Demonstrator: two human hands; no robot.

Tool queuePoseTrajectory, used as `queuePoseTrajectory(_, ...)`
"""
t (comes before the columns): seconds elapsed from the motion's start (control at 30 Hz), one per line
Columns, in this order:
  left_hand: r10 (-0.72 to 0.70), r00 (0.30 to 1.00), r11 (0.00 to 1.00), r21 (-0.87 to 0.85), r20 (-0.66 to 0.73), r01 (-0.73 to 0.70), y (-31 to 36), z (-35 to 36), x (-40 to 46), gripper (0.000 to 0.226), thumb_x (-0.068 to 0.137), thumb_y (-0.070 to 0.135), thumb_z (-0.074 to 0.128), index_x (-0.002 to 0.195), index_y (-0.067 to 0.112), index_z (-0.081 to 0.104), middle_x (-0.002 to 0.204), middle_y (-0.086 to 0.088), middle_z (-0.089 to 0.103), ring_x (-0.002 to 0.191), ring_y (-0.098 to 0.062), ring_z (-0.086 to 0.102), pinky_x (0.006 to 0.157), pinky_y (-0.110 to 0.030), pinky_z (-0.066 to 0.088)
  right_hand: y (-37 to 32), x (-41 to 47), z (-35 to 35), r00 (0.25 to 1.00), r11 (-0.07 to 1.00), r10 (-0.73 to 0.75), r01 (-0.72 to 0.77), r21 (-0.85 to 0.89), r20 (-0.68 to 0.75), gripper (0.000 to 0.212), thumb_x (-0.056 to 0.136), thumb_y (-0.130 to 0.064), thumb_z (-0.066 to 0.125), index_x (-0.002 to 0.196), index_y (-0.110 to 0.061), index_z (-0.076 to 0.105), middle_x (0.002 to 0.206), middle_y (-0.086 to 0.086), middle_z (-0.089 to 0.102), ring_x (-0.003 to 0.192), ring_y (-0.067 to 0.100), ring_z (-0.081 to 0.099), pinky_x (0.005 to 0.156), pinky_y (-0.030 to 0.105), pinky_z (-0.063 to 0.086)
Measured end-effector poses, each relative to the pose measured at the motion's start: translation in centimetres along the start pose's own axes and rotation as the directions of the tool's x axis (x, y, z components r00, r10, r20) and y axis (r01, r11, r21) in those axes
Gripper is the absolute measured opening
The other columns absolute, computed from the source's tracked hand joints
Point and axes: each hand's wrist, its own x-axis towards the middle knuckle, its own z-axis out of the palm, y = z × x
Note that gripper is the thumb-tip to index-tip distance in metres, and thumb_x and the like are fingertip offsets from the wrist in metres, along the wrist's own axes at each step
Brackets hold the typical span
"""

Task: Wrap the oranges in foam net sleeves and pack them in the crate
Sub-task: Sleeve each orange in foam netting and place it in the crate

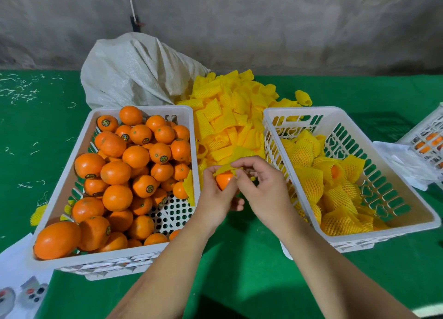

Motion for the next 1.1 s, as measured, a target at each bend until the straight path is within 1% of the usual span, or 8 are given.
queuePoseTrajectory(0.1, -0.04, 0.997, 0.998, 0.056, -0.065, 0.043, -0.1, -0.1, 0.5, 0.035, 0.105, 0.013, 0.058, 0.132, 0.023, 0.037, 0.067, 0.005, 0.071, 0.055, -0.014, 0.064, 0.049, -0.029, 0.054, 0.7, -0.6, 0.4, 0.993, 0.993, -0.038, 0.05, -0.107, 0.116, 0.019, 0.096, -0.029, 0.058, 0.103, -0.045, 0.064, 0.097, -0.022, 0.06, 0.078, 0.008, 0.065, 0.063, 0.033, 0.06)
queuePoseTrajectory(0.2, -0.099, 0.989, 0.995, -0.003, -0.11, 0.099, 0.0, -0.4, 0.6, 0.048, 0.096, 0.009, 0.06, 0.133, 0.03, 0.037, 0.094, -0.003, 0.07, 0.068, -0.007, 0.07, 0.06, -0.026, 0.058, 2.3, -1.3, 1.0, 0.982, 0.961, -0.136, 0.162, -0.222, 0.131, 0.016, 0.096, -0.031, 0.055, 0.109, -0.039, 0.06, 0.103, -0.03, 0.052, 0.083, 0.001, 0.06, 0.074, 0.019, 0.05)
queuePoseTrajectory(0.4, -0.169, 0.98, 0.961, -0.238, -0.109, 0.139, 0.9, -0.8, 0.2, 0.084, 0.052, 0.062, 0.073, 0.118, 0.018, 0.046, 0.089, -0.001, 0.057, 0.073, -0.013, 0.062, 0.069, -0.032, 0.052, 4.1, -2.4, 2.5, 0.98, 0.911, -0.172, 0.198, -0.361, 0.102, 0.049, 0.092, -0.033, 0.058, 0.139, -0.03, 0.046, 0.108, -0.025, 0.034, 0.091, -0.005, 0.05, 0.073, 0.015, 0.046)
queuePoseTrajectory(0.6, -0.109, 0.979, 0.983, -0.126, 0.172, 0.132, 0.1, -1.1, -0.4, 0.042, 0.087, 0.053, 0.072, 0.117, 0.07, 0.047, 0.101, -0.002, 0.074, 0.059, -0.018, 0.054, 0.054, -0.03, 0.047, 3.3, -0.5, 1.3, 0.971, 0.934, -0.202, 0.153, -0.324, -0.125, 0.032, 0.099, -0.02, 0.063, 0.131, -0.023, 0.068, 0.118, -0.008, 0.036, 0.098, 0.003, 0.052, 0.081, 0.021, 0.051)
queuePoseTrajectory(0.7, -0.078, 0.991, 0.972, -0.212, 0.108, 0.1, 0.2, -1.2, -0.2, 0.047, 0.083, 0.05, 0.076, 0.127, 0.048, 0.06, 0.103, -0.004, 0.072, 0.058, -0.018, 0.056, 0.053, -0.03, 0.049, 2.7, 0.2, 0.5, 0.961, 0.872, -0.25, 0.171, -0.458, -0.116, 0.024, 0.1, -0.016, 0.063, 0.12, -0.019, 0.075, 0.123, 0.002, 0.055, 0.114, 0.022, 0.051, 0.099, 0.03, 0.044)
queuePoseTrajectory(0.8, -0.061, 0.998, 0.98, -0.191, 0.006, 0.061, 0.4, -0.6, -0.3, 0.065, 0.08, 0.058, 0.075, 0.133, 0.028, 0.052, 0.104, -0.003, 0.07, 0.058, -0.019, 0.057, 0.053, -0.031, 0.051, 1.9, 0.8, -0.3, 0.971, 0.893, -0.21, 0.142, -0.426, -0.118, 0.019, 0.103, -0.008, 0.061, 0.117, -0.008, 0.073, 0.113, 0.005, 0.067, 0.109, 0.024, 0.062, 0.093, 0.045, 0.051)
queuePoseTrajectory(0.97, 0.0, 0.995, 0.977, -0.211, -0.102, -0.022, 0.3, -0.2, -0.1, 0.034, 0.098, 0.041, 0.063, 0.125, 0.025, 0.051, 0.098, -0.005, 0.067, 0.072, -0.022, 0.064, 0.063, -0.037, 0.057, 1.3, -0.8, 0.3, 0.935, 0.841, -0.353, 0.319, -0.438, 0.002, 0.026, 0.105, -0.019, 0.055, 0.12, -0.006, 0.072, 0.106, 0.006, 0.067, 0.091, 0.015, 0.065, 0.081, 0.019, 0.054)
queuePoseTrajectory(1.1, 0.015, 0.99, 0.985, -0.167, -0.14, -0.039, 0.1, -0.2, -0.3, 0.019, 0.109, 0.022, 0.055, 0.128, 0.022, 0.051, 0.112, -0.009, 0.071, 0.102, -0.025, 0.07, 0.083, -0.042, 0.061, 2.1, -1.6, 1.1, 0.951, 0.882, -0.299, 0.308, -0.356, 0.081, 0.037, 0.105, -0.028, 0.05, 0.127, -0.006, 0.069, 0.11, 0.005, 0.065, 0.094, 0.022, 0.069, 0.075, 0.042, 0.062)
